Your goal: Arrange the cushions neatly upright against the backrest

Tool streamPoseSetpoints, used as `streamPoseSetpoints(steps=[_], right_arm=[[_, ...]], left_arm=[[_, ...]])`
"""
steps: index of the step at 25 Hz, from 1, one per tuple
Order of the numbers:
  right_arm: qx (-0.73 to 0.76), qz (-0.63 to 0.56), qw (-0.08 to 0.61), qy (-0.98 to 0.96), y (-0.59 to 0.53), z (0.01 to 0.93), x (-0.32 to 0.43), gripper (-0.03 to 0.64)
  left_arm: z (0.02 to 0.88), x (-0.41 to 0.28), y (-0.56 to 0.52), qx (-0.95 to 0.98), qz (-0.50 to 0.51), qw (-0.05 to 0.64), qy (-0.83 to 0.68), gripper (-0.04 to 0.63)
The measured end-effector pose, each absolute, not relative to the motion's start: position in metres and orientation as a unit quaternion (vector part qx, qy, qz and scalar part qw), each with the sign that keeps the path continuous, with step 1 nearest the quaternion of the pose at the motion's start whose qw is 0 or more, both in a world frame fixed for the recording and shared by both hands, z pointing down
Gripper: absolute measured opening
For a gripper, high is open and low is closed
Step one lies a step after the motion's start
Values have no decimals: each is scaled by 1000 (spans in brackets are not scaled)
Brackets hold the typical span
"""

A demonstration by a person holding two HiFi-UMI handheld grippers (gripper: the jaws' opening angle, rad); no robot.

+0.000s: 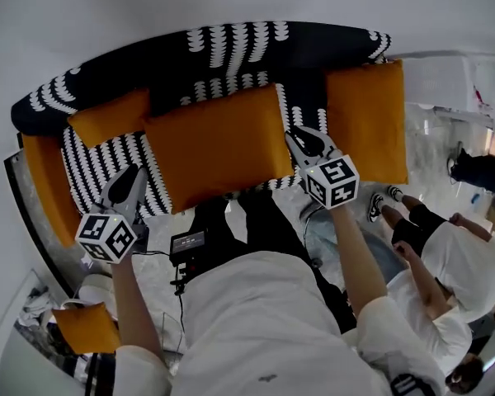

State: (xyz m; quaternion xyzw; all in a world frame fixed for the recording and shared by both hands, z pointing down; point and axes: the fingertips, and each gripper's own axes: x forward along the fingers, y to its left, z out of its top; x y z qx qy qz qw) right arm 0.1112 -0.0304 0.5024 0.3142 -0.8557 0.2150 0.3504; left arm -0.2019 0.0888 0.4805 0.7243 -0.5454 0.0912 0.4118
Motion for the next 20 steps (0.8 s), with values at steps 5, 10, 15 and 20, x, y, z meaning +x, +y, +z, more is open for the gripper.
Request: streamPoseSetpoints(steps=[5, 10, 15, 20], right_arm=[[307, 264, 365, -838, -42, 563, 120, 127], [303, 292, 382, -822, -52, 621, 124, 155], [317, 320, 393, -802, -71, 676, 132, 196], [326, 346, 411, -778, -83, 731, 145, 219]], left_arm=[[542, -205, 96, 686, 108, 460, -553, 118], [601, -206, 97, 648, 122, 498, -563, 152], [648, -207, 89, 612, 128, 521, -582, 195], [690, -210, 77, 569, 113, 538, -611, 223]])
